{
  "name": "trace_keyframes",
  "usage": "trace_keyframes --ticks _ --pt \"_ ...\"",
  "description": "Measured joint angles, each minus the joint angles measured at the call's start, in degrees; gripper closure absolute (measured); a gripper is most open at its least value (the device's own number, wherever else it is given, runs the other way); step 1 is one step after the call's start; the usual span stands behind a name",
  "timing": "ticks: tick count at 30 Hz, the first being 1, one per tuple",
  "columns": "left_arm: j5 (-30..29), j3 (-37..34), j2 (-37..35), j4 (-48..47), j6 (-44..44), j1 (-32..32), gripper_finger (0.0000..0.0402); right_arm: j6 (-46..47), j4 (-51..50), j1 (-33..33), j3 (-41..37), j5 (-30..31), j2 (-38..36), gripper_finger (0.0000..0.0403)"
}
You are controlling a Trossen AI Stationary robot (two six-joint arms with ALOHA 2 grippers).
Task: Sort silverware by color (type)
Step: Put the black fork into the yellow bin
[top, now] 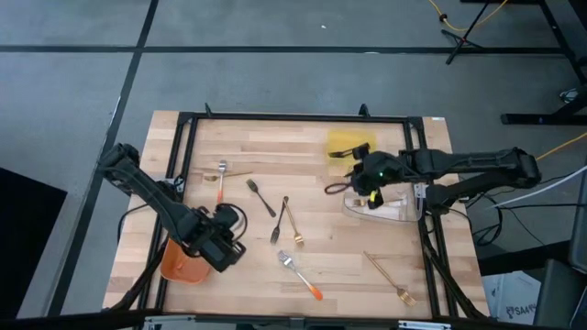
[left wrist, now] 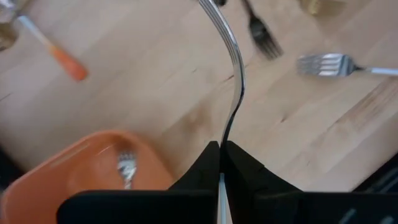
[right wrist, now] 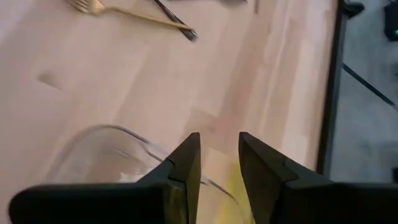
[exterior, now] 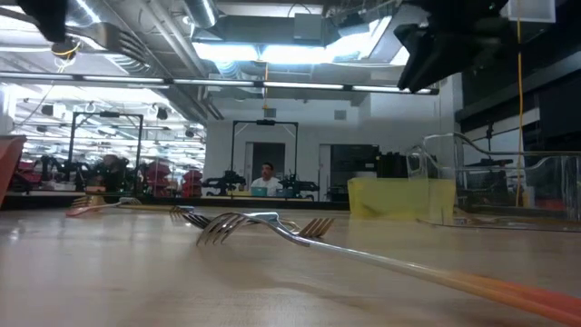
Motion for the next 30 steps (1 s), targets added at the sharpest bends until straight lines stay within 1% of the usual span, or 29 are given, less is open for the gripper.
trace_keyframes --ticks 8,12,16,19,24,30 --pt "5.19 0.02 -1.57 -7.49 -0.48 -2.53 0.0398 7.29 0.03 7.27 0.0 -0.02 0.0 0.0303" --pt "5.47 0.02 -1.57 -7.96 -0.88 -4.3 0.0398 12.06 0.04 10.05 0.0 -0.01 0.0 0.0303" --pt "5.17 -0.27 -1.57 -9.01 -3.86 -6.15 0.0398 16.2 0.04 12.54 0.0 -0.03 0.0 0.0303" --pt "5.55 -2.26 -1.55 -8.9 -7.09 -7.62 0.0398 19.43 0.04 14.43 0.0 -0.04 0.0 0.0303" --pt "10.91 -7.24 -1.55 -8.24 -11.27 -9.81 0.0398 24.4 0.04 17.37 0.0 -0.05 0.02 0.0303" --pt "11.46 -13.41 -1.55 -3.33 -13.44 -12.02 0.0398 27.15 0.04 19.99 0.0 -0.05 0.07 0.0303"
